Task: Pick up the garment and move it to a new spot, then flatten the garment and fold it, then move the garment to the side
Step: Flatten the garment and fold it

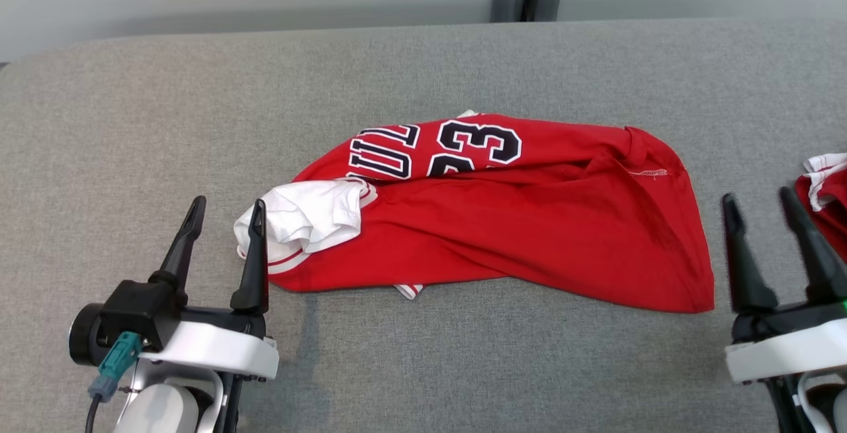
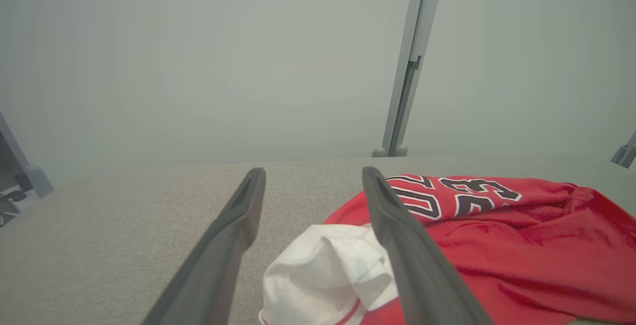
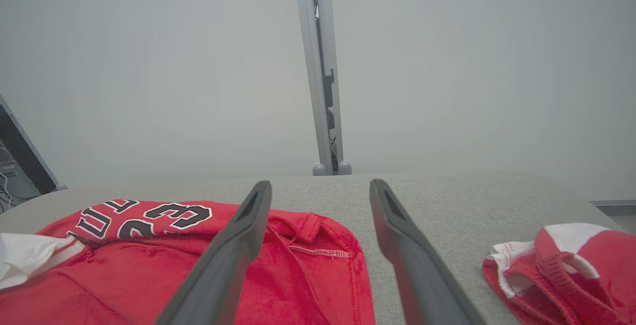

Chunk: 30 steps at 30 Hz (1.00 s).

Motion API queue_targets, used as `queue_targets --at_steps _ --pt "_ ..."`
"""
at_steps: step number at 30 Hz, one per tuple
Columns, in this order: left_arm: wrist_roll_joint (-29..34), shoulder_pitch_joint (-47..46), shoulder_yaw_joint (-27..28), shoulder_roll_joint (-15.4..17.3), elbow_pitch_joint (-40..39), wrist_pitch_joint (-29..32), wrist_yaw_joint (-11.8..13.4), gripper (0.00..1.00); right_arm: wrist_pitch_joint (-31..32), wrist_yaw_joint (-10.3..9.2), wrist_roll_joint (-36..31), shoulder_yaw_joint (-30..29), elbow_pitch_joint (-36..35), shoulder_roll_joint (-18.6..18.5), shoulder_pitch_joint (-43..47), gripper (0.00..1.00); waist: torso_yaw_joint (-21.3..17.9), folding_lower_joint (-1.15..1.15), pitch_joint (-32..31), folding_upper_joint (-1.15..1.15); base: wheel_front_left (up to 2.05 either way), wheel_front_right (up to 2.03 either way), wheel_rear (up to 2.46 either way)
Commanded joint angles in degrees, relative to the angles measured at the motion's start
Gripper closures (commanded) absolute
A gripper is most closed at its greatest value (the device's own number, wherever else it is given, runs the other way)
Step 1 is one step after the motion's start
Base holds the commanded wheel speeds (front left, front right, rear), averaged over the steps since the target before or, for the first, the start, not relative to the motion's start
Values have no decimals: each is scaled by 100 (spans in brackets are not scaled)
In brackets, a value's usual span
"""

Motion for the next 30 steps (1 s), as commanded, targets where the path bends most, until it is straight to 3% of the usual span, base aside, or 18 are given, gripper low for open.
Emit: queue_targets --at_steps 1,9,21,27,30 --pt "-30 59 7 27 -7 12 32 0 76 4 -84 24 -79 43 79 0 11 0 -67 0 0 0 0" --pt "-62 264 -67 62 -43 102 62 0 500 3 -448 91 -347 341 412 0 6 0 -230 0 0 0 0" --pt "-74 195 -138 63 -107 126 86 0 638 3 -379 43 -358 218 305 0 111 0 -154 0 0 0 0" --pt "-79 14 -175 10 -140 57 31 0 883 3 -214 142 -143 -141 -105 0 309 0 133 0 0 0 0" --pt "-89 -90 -213 -46 -85 -1 -14 0 1179 2 -13 414 264 -522 -449 0 435 0 323 0 0 0 0"
